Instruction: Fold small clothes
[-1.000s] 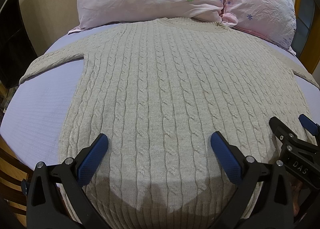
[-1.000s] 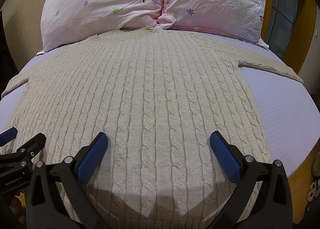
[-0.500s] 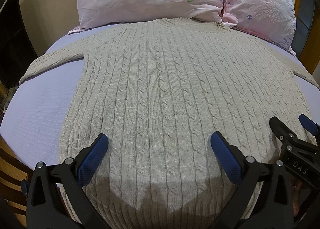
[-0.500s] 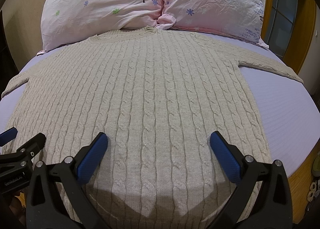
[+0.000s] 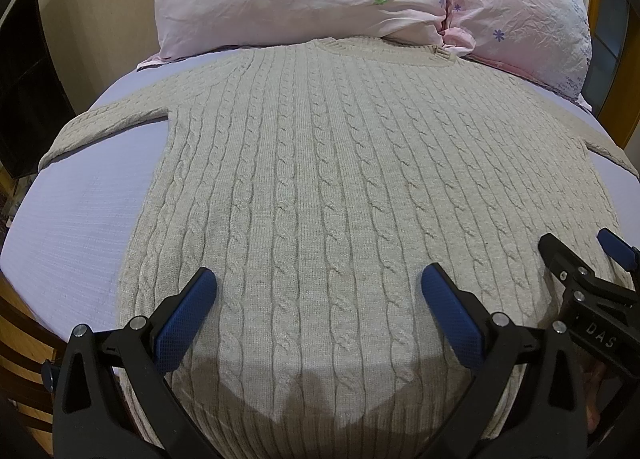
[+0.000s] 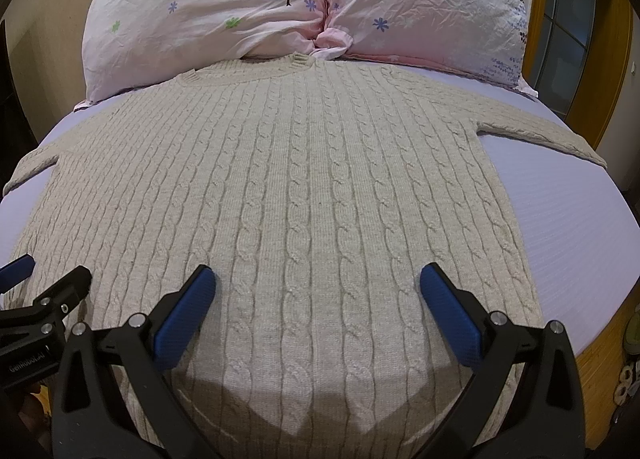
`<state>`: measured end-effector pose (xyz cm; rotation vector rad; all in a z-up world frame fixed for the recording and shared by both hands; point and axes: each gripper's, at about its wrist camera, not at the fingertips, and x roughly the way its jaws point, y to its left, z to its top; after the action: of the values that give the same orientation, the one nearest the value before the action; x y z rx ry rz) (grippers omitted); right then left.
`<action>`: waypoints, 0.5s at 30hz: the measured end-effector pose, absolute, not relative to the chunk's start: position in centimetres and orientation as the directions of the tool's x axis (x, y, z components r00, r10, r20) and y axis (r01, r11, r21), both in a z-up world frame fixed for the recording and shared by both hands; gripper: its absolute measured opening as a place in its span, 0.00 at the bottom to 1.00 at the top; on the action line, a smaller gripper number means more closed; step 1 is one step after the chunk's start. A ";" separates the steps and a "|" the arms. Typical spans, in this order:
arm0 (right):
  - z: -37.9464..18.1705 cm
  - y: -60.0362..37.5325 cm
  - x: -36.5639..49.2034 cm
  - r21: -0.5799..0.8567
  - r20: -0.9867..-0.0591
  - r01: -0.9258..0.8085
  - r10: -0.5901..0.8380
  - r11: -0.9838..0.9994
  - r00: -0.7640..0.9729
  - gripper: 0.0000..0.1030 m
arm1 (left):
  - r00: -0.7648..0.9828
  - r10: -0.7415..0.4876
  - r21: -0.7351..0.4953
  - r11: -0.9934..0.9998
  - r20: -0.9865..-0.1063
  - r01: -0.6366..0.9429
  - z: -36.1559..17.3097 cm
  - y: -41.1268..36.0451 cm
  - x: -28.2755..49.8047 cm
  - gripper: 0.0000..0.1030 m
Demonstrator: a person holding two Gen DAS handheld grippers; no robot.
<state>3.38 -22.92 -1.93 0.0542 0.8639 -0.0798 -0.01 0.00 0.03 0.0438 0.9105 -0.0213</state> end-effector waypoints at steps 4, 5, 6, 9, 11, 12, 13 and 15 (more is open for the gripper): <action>-2.1 -22.7 3.2 0.014 -0.764 0.091 -0.048 0.996 0.643 0.98 | 0.614 0.000 0.029 0.999 -0.790 0.037 0.0 0.0 0.0 0.99; -2.2 -22.7 3.3 0.014 -0.766 0.091 -0.047 0.996 0.641 0.98 | 0.614 0.000 0.029 0.999 -0.789 0.037 0.0 0.0 0.0 0.99; -2.2 -22.7 3.4 0.014 -0.768 0.090 -0.047 0.996 0.639 0.98 | 0.614 0.000 0.029 0.999 -0.789 0.037 0.0 0.0 0.0 0.99; -2.1 -22.7 3.6 0.014 -0.771 0.089 -0.046 0.996 0.635 0.98 | 0.615 0.000 0.029 0.999 -0.789 0.037 0.0 0.0 0.0 0.99; -2.3 -22.9 3.6 0.014 -0.767 0.091 -0.047 0.996 0.640 0.98 | 0.615 0.000 0.029 0.999 -0.789 0.037 0.0 0.0 0.0 0.99; -2.3 -22.8 3.7 0.014 -0.768 0.091 -0.047 0.996 0.639 0.98 | 0.615 0.000 0.029 0.999 -0.789 0.037 0.0 0.0 0.0 0.99; -2.2 -22.8 3.7 0.014 -0.768 0.091 -0.047 0.996 0.639 0.98 | 0.614 0.000 0.029 0.999 -0.789 0.037 0.0 0.0 0.0 0.99; -2.2 -22.8 3.7 0.014 -0.768 0.090 -0.047 0.996 0.639 0.98 | 0.613 -0.001 0.029 0.999 -0.790 0.039 0.1 0.0 0.1 0.99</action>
<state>3.74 -22.83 -2.23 0.0528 0.8745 -0.0784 0.08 -0.01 0.05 0.0443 0.9112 -0.0229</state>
